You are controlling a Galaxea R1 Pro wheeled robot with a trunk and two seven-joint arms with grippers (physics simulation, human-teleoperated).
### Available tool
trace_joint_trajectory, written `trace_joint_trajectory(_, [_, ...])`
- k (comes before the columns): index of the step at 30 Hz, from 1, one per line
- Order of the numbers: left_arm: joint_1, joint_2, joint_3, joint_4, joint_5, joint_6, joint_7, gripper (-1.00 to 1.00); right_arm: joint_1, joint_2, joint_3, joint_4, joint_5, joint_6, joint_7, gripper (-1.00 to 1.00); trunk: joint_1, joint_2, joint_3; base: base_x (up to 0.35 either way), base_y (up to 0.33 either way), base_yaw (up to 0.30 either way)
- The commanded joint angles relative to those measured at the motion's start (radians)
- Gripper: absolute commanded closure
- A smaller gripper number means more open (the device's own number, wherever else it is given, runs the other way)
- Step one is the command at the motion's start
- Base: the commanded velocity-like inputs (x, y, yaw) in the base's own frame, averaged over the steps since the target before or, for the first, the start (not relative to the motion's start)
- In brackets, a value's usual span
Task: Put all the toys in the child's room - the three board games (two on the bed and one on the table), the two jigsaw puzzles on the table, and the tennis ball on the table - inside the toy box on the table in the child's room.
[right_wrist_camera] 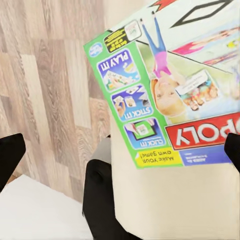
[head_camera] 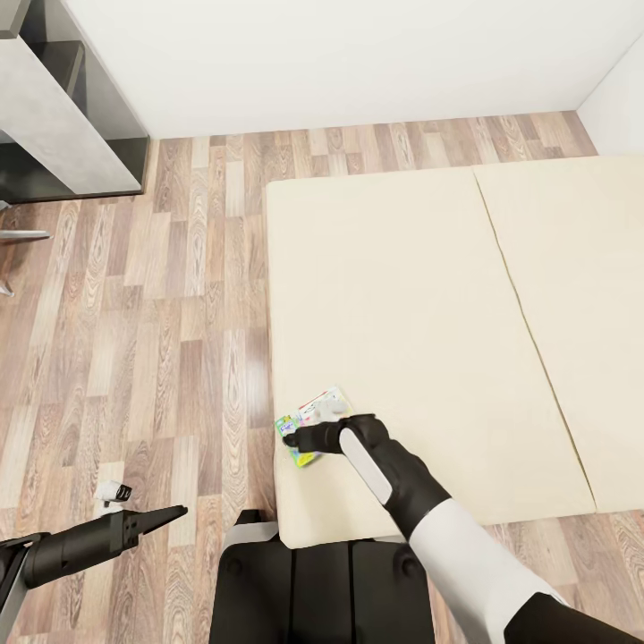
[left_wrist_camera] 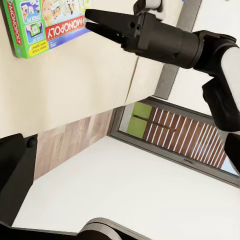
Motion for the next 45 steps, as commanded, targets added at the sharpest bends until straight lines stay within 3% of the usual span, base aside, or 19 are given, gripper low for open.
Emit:
trace_joint_trajectory(1, [0.000, 0.000, 0.000, 0.000, -0.001, 0.010, -0.004, -1.00, -0.001, 0.000, 0.001, -0.010, -0.010, 0.016, -0.020, -1.00, 0.001, -0.002, -0.001, 0.000, 0.000, 0.000])
trace_joint_trajectory(5, [0.000, 0.000, 0.000, 0.000, -0.001, 0.010, -0.004, -1.00, -0.013, 0.000, 0.000, -0.048, -0.009, 0.062, -0.078, -1.00, 0.001, -0.002, -0.001, 0.000, 0.000, 0.000])
trace_joint_trajectory(18, [0.000, 0.001, 0.012, 0.000, -0.001, 0.009, -0.004, -1.00, -0.064, 0.000, -0.007, -0.059, -0.001, 0.075, -0.236, -1.00, 0.001, -0.002, -0.001, 0.000, 0.000, 0.000])
trace_joint_trajectory(25, [0.000, 0.001, 0.031, 0.000, 0.000, 0.008, -0.004, -1.00, -0.079, 0.000, -0.008, -0.058, 0.003, 0.070, -0.251, -1.00, 0.001, -0.002, -0.001, 0.000, 0.000, 0.000])
trace_joint_trajectory(45, [0.000, 0.002, 0.035, 0.000, 0.001, 0.008, -0.004, -1.00, -0.103, 0.000, -0.009, -0.055, 0.030, 0.068, -0.316, -1.00, 0.001, -0.002, -0.001, 0.000, 0.000, 0.000])
